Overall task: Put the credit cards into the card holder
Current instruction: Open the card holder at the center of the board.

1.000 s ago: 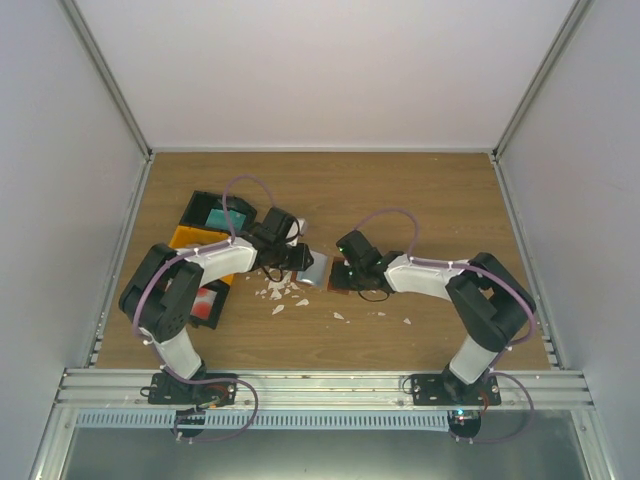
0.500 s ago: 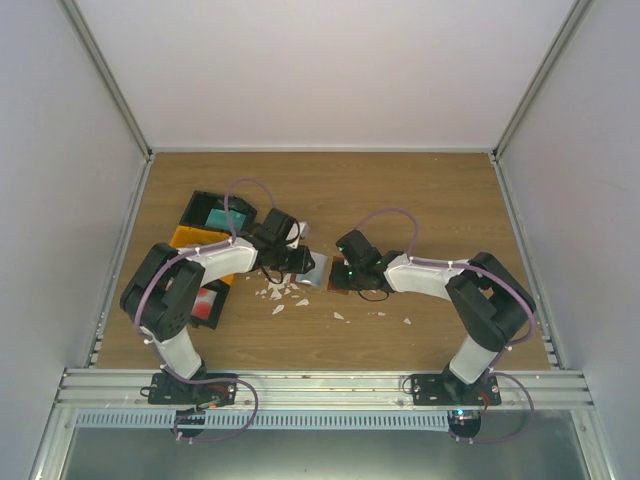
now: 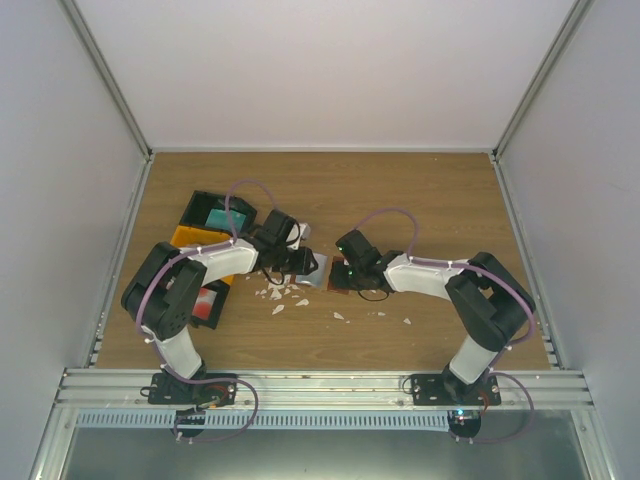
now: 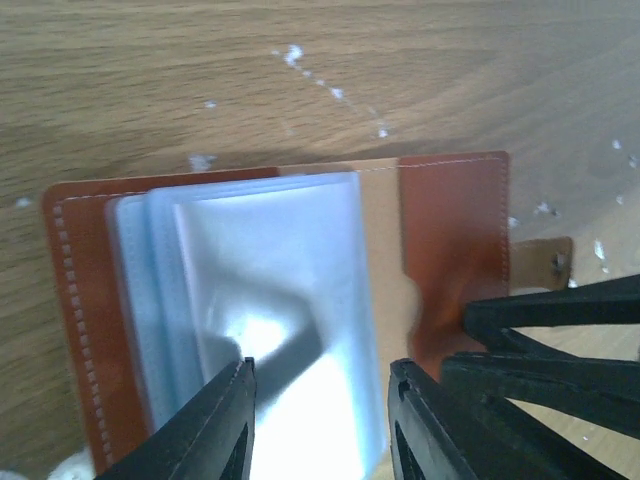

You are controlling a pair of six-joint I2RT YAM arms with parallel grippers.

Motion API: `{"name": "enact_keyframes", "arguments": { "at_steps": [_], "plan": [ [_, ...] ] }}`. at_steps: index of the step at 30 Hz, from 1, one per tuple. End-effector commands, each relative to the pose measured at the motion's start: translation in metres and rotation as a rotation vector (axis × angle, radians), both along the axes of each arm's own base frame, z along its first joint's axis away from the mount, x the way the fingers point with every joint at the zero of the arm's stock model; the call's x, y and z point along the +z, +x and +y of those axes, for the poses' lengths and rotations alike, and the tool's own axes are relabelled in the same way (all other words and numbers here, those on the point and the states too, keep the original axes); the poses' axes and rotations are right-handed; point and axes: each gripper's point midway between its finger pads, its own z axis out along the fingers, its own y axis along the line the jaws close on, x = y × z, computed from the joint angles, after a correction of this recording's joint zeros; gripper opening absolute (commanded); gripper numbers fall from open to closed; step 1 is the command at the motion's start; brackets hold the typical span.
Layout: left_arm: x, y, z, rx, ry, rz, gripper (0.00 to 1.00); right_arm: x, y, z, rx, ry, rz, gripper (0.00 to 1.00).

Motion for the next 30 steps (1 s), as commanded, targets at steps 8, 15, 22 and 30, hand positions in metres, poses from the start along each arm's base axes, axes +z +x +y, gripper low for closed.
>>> {"name": "enact_keyframes", "arguments": {
  "at_steps": [8, 15, 22, 30],
  "plan": [
    [-0.014, 0.003, 0.017, 0.059, 0.082, -0.013, 0.45, -0.011, 0.002, -0.004, -0.010, -0.035, 0.024, 0.31],
    [-0.016, -0.002, 0.015, 0.044, 0.071, 0.011, 0.47, -0.012, 0.000, -0.004, -0.006, -0.036, 0.029, 0.31],
    [-0.003, -0.016, -0.012, -0.080, -0.077, 0.037, 0.42, -0.012, 0.000, -0.002, -0.004, -0.027, 0.027, 0.31],
    [-0.003, -0.021, -0.024, -0.135, -0.140, 0.065, 0.43, -0.008, 0.001, 0.001, 0.004, -0.005, 0.017, 0.31]
  ]
}}
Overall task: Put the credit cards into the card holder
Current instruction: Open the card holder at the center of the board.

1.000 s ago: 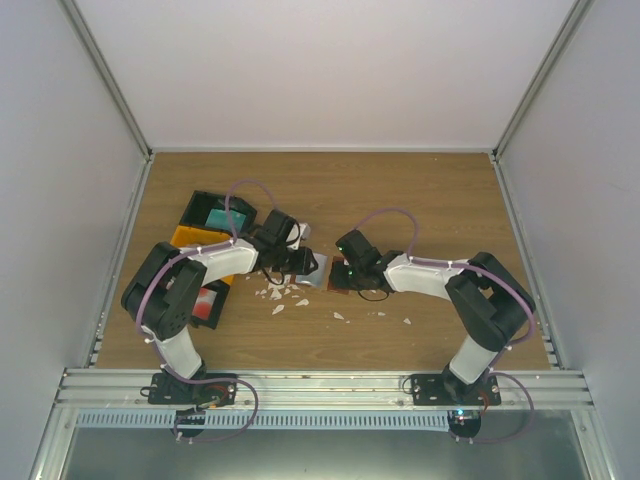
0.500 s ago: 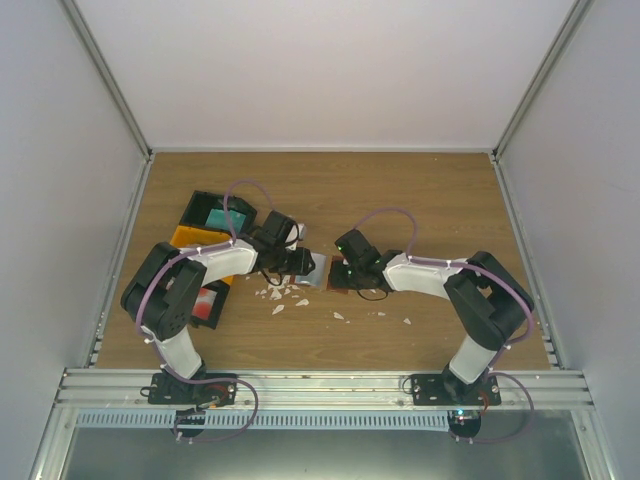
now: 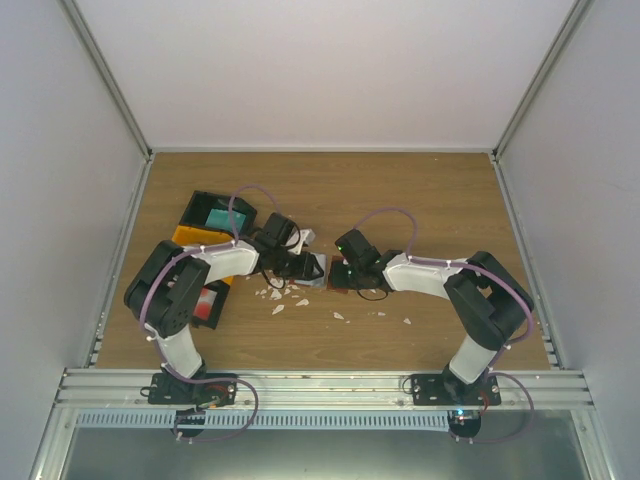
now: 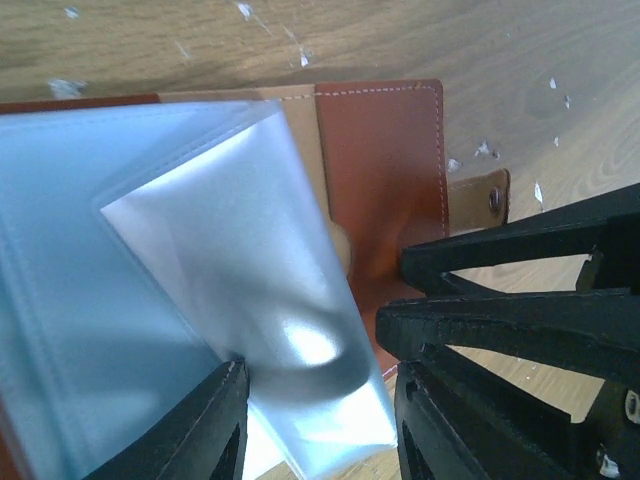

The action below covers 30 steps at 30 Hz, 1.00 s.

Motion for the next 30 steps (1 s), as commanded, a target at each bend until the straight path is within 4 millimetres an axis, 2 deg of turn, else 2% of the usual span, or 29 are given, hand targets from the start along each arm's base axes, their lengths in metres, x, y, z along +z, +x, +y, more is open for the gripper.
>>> {"name": "enact_keyframes", "arguments": {
  "at_steps": [1, 5, 15, 19, 25, 30],
  "plan": [
    [-0.003, -0.002, -0.015, -0.058, -0.071, 0.015, 0.43, -0.006, 0.000, -0.001, 0.004, -0.001, 0.007, 0.31],
    [-0.007, 0.004, -0.017, -0.026, -0.079, 0.024, 0.40, -0.002, 0.000, 0.000, 0.006, 0.018, -0.008, 0.31],
    [0.005, 0.021, -0.032, 0.022, -0.199, -0.028, 0.39, -0.012, -0.006, -0.010, -0.006, 0.068, 0.033, 0.30],
    [0.003, 0.023, -0.034, 0.039, -0.215, -0.015, 0.38, -0.006, -0.008, -0.008, 0.033, 0.113, -0.004, 0.36],
    [-0.005, 0.022, -0.030, 0.077, -0.200, 0.015, 0.29, 0.004, -0.008, -0.003, 0.086, 0.154, -0.058, 0.46],
    [-0.009, 0.020, -0.028, 0.100, -0.194, 0.039, 0.24, 0.004, -0.011, 0.002, 0.111, 0.189, -0.059, 0.54]
  ]
}}
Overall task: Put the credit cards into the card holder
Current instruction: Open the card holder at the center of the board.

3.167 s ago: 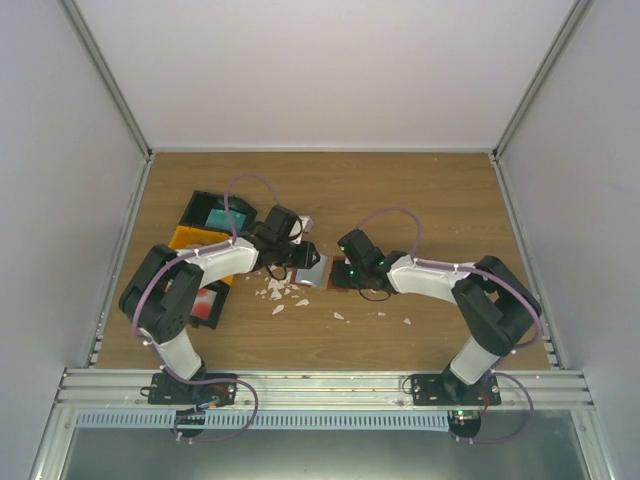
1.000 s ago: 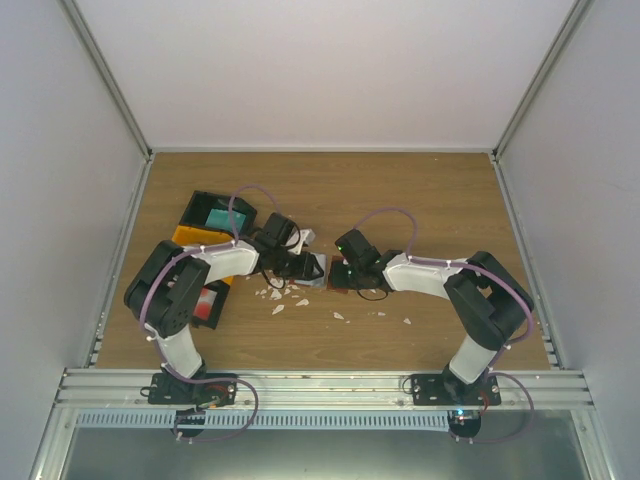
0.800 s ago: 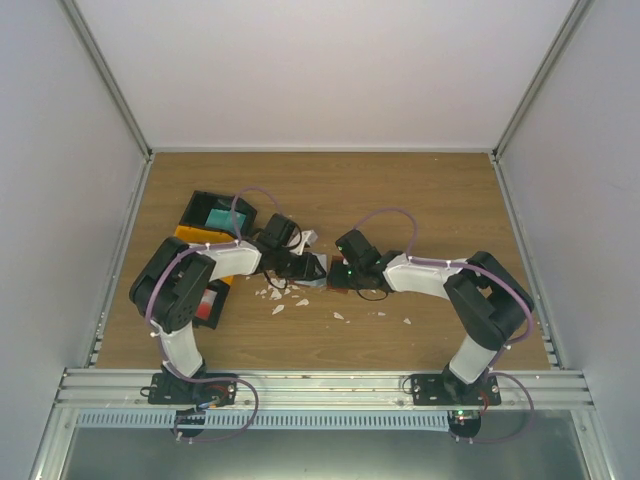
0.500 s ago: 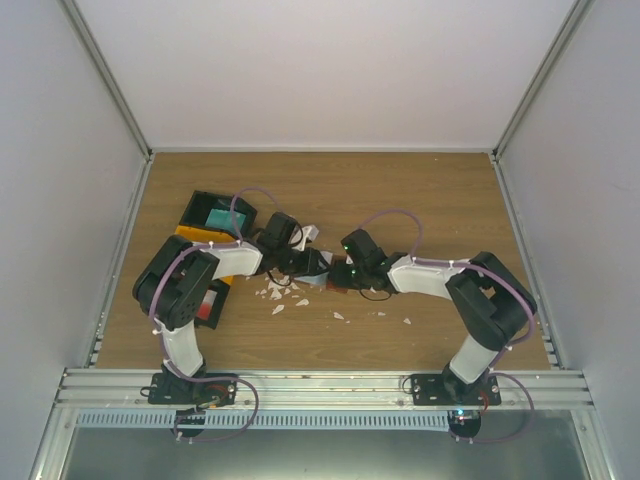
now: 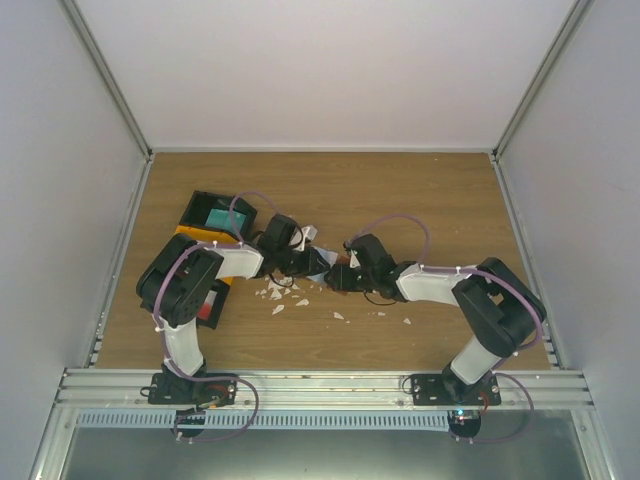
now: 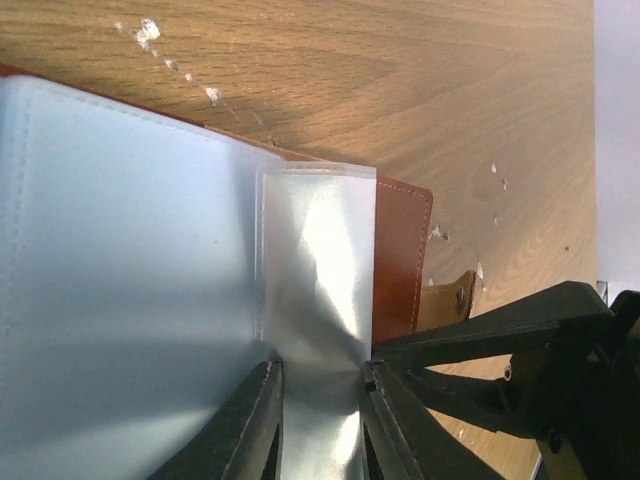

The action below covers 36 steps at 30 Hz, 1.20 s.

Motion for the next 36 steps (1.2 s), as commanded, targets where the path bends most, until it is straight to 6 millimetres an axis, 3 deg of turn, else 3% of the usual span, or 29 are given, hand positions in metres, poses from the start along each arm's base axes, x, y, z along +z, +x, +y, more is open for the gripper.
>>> {"name": "enact_keyframes", "arguments": {
  "at_steps": [1, 3, 6, 14, 17, 29, 36],
  "plan": [
    [-0.003, 0.002, -0.002, 0.017, -0.019, -0.002, 0.24, -0.003, -0.006, 0.001, 0.034, 0.018, 0.003, 0.57],
    [-0.003, 0.001, -0.002, 0.016, -0.022, 0.005, 0.23, -0.003, -0.005, 0.001, 0.031, 0.019, 0.003, 0.62],
    [0.000, 0.000, -0.003, 0.013, -0.034, 0.007, 0.23, -0.009, -0.003, -0.002, 0.015, -0.014, 0.017, 0.61],
    [0.023, -0.005, -0.015, -0.055, -0.124, -0.006, 0.27, -0.031, 0.002, -0.019, -0.051, -0.148, 0.070, 0.39],
    [0.031, -0.008, -0.017, -0.083, -0.143, -0.018, 0.29, -0.037, 0.002, -0.023, -0.068, -0.180, 0.084, 0.36],
    [0.056, 0.007, 0.007, 0.037, -0.067, -0.155, 0.37, -0.049, 0.003, -0.032, -0.094, -0.250, 0.116, 0.36],
    [0.034, 0.012, 0.019, 0.085, 0.037, -0.121, 0.46, -0.047, 0.003, -0.030, -0.092, -0.238, 0.111, 0.35]
  ]
}}
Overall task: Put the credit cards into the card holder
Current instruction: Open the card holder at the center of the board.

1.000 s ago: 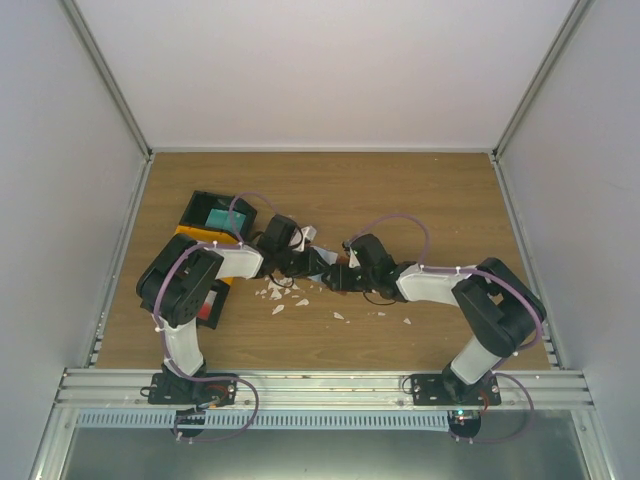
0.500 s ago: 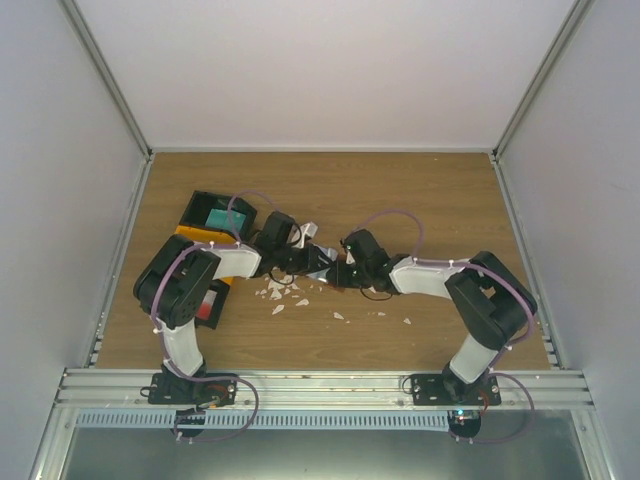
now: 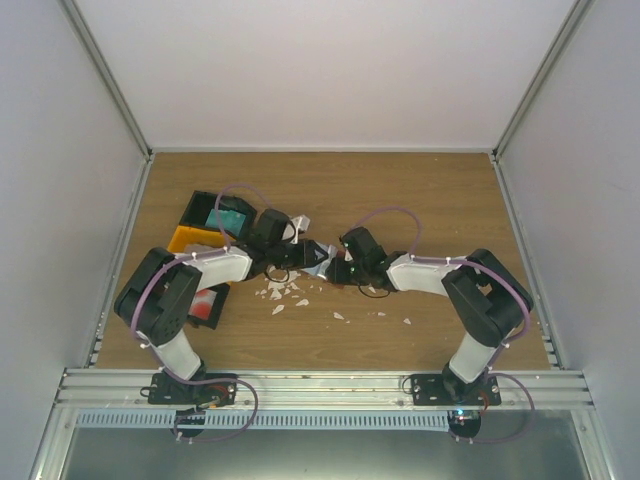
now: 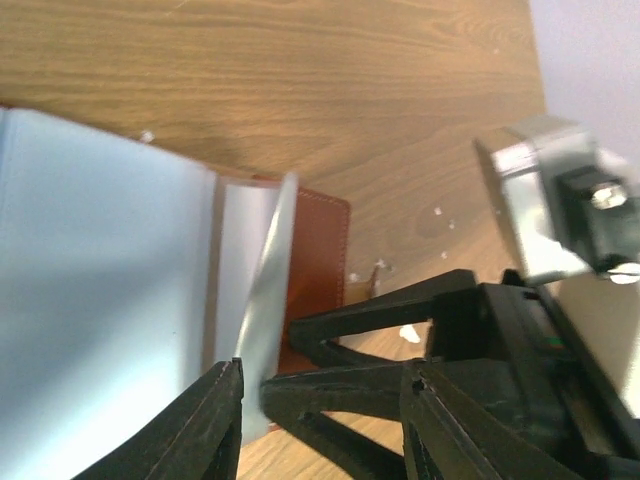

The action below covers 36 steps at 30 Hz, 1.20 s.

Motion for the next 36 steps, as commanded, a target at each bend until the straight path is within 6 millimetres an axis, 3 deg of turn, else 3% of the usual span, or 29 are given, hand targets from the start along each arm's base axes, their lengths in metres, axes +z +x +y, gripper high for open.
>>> {"name": "enact_keyframes", "arguments": {
  "at_steps": [1, 6, 15, 23, 27, 31, 36],
  "plan": [
    [-0.018, 0.003, 0.007, 0.020, 0.068, 0.015, 0.46, -0.039, -0.018, -0.031, -0.051, -0.144, 0.099, 0.35],
    [-0.031, 0.001, 0.002, -0.003, 0.064, 0.061, 0.42, -0.027, -0.018, -0.024, -0.033, -0.091, 0.072, 0.27],
    [-0.023, -0.004, -0.023, -0.130, -0.048, 0.061, 0.33, 0.012, -0.010, -0.025, -0.057, -0.041, -0.018, 0.31],
    [-0.025, -0.006, -0.042, -0.207, -0.088, 0.073, 0.32, 0.061, -0.008, -0.048, -0.182, 0.000, -0.122, 0.37],
    [-0.030, -0.009, -0.049, -0.230, -0.079, 0.083, 0.37, 0.077, -0.005, -0.055, -0.215, 0.008, -0.155, 0.39],
    [-0.042, -0.016, -0.052, -0.243, -0.057, 0.103, 0.37, 0.081, 0.001, -0.051, -0.201, 0.026, -0.149, 0.38],
    [-0.049, -0.022, -0.051, -0.241, -0.040, 0.113, 0.34, 0.070, 0.008, -0.035, -0.165, 0.056, -0.101, 0.26]
  ]
}}
